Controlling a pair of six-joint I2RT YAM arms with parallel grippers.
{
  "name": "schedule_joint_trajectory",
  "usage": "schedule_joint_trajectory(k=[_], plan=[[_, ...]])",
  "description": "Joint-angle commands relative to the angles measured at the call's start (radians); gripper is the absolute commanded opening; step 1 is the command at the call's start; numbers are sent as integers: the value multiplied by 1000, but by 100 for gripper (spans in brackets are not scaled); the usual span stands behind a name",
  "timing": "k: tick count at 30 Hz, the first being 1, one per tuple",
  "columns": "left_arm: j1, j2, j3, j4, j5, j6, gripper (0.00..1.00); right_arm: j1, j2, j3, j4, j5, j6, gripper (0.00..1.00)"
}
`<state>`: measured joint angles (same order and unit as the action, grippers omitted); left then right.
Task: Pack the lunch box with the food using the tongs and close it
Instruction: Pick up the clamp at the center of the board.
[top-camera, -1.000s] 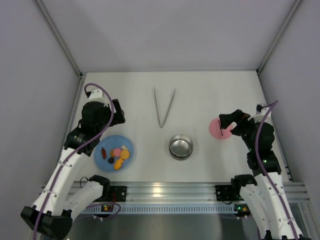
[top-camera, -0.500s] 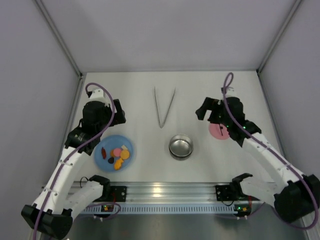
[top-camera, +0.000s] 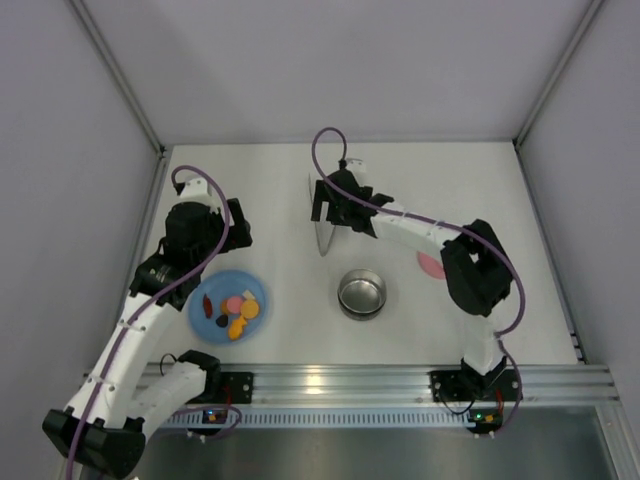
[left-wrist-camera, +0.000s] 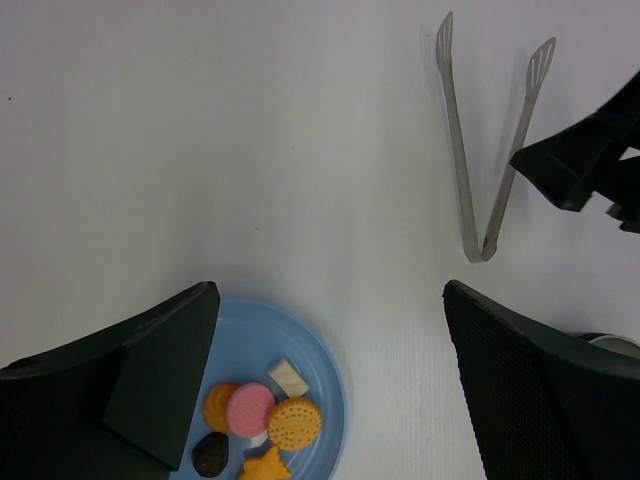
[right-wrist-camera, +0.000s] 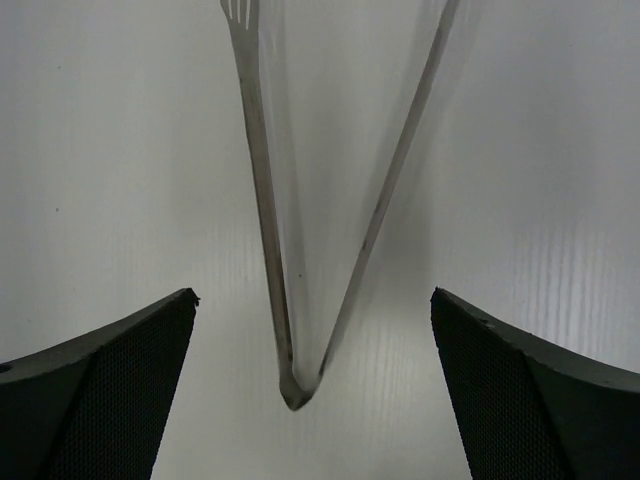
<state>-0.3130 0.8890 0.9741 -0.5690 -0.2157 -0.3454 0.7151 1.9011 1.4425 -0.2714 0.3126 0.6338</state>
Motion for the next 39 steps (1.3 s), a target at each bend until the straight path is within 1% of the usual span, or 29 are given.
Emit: schedule_joint_trajectory(k=[1, 6, 11, 16, 23, 29, 39], plan=[[-5, 5, -2, 44, 3, 3, 99, 23, 93, 128, -34, 88, 76, 99], [-12, 11, -2, 43, -8, 6, 99, 38, 212, 246, -101, 132, 93, 100], [-14, 14, -2, 44, -7, 5, 99, 43, 291, 351, -172, 140, 90, 100], [-14, 18, -3, 43, -7, 6, 99, 58, 374, 456, -244, 181, 84, 100], [-17, 21, -3, 43, -7, 5, 99, 66, 386, 447, -287, 235, 109, 99], [-17, 22, -3, 43, -8, 6, 99, 70, 404, 440, -279, 215, 83, 99], [-17, 24, -2, 43, -13, 8, 99, 76, 426, 446, -259, 209, 38, 92]])
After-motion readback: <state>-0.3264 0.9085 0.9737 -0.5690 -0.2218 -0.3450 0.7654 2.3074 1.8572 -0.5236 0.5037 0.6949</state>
